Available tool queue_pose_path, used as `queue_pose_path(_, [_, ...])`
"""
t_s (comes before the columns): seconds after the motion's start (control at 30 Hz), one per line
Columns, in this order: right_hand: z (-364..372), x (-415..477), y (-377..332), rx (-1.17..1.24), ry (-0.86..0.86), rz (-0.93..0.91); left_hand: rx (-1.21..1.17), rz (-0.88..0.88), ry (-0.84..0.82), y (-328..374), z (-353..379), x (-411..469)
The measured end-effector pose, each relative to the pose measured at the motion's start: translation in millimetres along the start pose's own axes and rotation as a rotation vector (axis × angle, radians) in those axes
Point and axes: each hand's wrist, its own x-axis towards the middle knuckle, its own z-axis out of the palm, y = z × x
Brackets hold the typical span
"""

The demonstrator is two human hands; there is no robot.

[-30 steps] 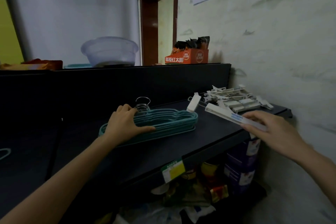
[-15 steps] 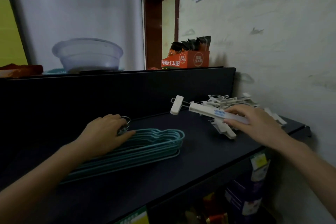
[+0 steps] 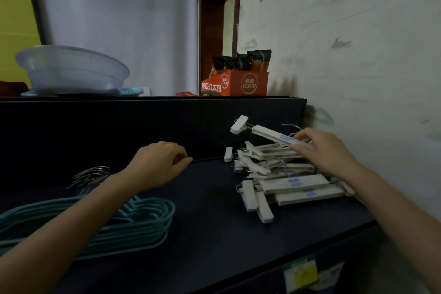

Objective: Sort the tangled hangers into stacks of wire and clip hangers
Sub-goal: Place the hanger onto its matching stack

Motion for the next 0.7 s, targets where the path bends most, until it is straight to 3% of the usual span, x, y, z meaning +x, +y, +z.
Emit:
queue_pose_path(0.37, [54.4,53.8,25.7,-0.179,-0.229,-0.145,0.054,-0.184,0.004,29.0,24.3,12.8])
queue_pose_path(0.53, [46.6,51.7,26.1,-0.291,-0.118,-0.261,0.081,-0.247,0.023,34.2,22.6,0.8])
queue_pose_path(0.7, [39.3,39.1,-8.2,-0.168,-0.021,-0.430,0.163,-0.296,0.055,35.9,11.3,-22.7])
